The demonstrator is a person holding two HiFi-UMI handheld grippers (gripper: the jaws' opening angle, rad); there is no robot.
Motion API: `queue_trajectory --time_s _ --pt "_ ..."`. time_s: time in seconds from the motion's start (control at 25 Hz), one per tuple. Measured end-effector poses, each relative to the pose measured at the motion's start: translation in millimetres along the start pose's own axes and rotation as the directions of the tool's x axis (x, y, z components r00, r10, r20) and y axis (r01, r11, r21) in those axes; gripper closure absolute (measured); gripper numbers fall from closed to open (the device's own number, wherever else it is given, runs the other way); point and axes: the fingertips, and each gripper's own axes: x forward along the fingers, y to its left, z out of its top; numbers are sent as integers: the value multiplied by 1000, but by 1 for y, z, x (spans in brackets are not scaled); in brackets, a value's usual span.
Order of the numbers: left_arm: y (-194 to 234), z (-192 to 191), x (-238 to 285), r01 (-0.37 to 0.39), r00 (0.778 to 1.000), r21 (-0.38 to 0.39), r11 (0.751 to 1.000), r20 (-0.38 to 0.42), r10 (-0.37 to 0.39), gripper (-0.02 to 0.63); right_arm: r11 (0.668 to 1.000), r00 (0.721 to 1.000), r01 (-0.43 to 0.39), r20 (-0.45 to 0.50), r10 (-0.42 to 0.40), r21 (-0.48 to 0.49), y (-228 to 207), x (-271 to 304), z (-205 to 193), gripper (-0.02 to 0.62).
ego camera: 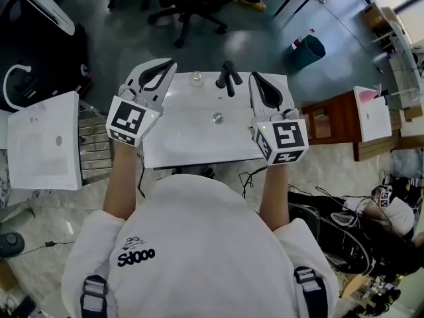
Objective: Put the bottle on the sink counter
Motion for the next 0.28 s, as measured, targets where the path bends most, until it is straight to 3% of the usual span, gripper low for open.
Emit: queue_trajectory --time_s 0.28 --pt "-8 0 4 19 1000 -8 1000 6 -19 600 1000 1000 -4 -5 4 0 -1 1 -1 586"
